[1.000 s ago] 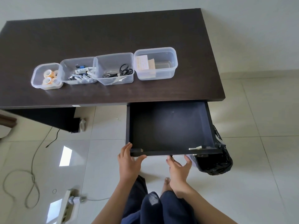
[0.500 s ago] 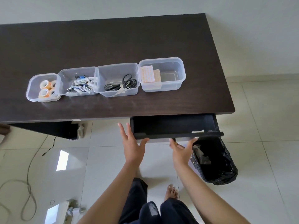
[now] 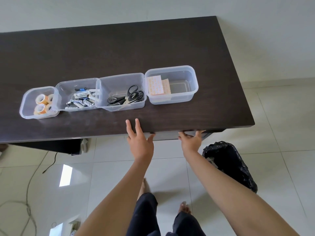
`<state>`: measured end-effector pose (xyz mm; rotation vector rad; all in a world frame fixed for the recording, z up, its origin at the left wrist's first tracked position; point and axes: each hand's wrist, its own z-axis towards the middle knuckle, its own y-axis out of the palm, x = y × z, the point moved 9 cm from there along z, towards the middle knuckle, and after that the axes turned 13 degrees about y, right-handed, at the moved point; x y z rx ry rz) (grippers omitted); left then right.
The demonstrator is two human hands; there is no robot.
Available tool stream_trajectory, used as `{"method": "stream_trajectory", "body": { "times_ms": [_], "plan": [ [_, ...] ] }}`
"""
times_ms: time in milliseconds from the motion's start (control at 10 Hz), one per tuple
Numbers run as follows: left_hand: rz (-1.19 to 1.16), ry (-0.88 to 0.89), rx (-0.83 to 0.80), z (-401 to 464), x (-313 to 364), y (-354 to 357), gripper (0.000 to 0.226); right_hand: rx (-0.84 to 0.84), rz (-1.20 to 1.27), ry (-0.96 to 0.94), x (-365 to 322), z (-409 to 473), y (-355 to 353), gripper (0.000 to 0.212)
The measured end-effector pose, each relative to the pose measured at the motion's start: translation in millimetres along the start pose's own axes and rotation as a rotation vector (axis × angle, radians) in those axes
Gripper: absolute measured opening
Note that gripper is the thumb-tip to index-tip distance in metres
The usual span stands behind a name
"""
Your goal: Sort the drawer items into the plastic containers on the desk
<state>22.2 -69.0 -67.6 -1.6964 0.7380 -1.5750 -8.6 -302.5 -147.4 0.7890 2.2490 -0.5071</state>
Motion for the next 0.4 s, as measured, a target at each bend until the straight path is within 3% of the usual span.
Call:
{"method": "stream_trajectory", "body": {
  "times_ms": [100,200,300,400],
  "plan": [
    [0.008,0.023,-0.05,-4.2,-2.0,-2.0,0.081,-0.012,-0.109,-0.017,1.6,4.0,2.3,0.077],
    [-0.001,0.074,-0.106,-14.4,0.3,-3.6,0.078,-0.019,-0.242,-0.034,-2.7,2.9,-1.8,0.096],
    [-0.046,0.105,-0.127,-27.8,8.8,-10.8,0.073,-0.034,-0.349,-0.031,-18.5,-15.6,-15.1,0.102],
    [-0.045,0.125,-0.165,-54.8,13.2,-8.5,0.071,-0.052,-0.434,-0.043,-14.9,-37.2,-30.2,0.09]
  ]
}}
